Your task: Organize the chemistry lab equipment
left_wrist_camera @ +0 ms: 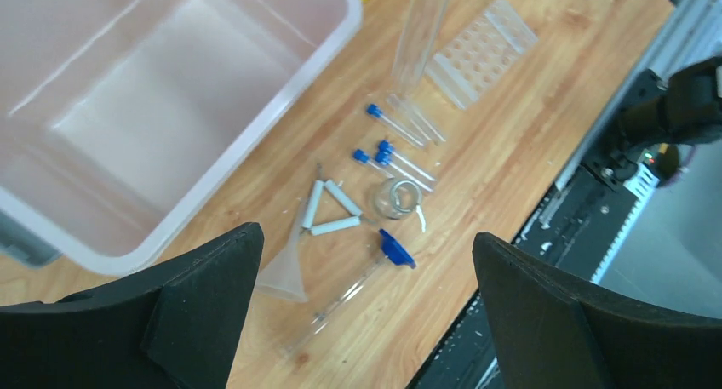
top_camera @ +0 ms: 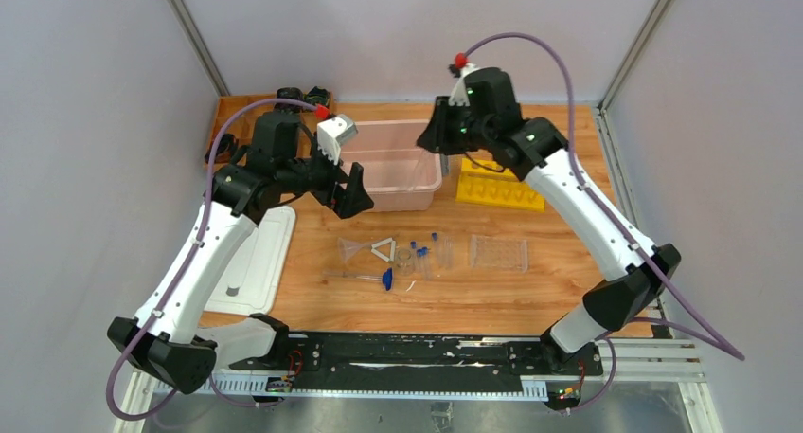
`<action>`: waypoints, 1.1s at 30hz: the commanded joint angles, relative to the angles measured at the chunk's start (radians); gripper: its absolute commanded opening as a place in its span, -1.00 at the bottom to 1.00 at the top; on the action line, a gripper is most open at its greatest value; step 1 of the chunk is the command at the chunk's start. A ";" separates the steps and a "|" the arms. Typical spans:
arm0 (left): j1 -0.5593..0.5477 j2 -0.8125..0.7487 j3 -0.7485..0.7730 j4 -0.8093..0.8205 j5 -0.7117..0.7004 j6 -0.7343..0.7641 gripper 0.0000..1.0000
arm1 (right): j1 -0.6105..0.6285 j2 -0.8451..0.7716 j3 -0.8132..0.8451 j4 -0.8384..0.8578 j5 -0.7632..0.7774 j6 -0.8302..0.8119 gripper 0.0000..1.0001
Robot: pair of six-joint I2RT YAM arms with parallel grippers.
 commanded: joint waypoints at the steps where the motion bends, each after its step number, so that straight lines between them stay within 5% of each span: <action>1: 0.001 0.038 0.074 -0.065 -0.141 0.002 1.00 | -0.150 -0.120 -0.060 -0.056 0.267 -0.184 -1.00; 6: 0.004 0.040 0.067 -0.083 -0.163 0.000 1.00 | -0.277 -0.205 -0.279 0.190 0.493 -0.331 -1.00; 17: 0.004 0.059 0.071 -0.181 -0.306 0.081 1.00 | -0.353 -0.215 -0.574 0.661 0.585 -0.502 -1.00; 33: 0.004 0.056 0.065 -0.188 -0.329 0.106 1.00 | -0.418 -0.132 -0.701 0.827 0.581 -0.465 -1.00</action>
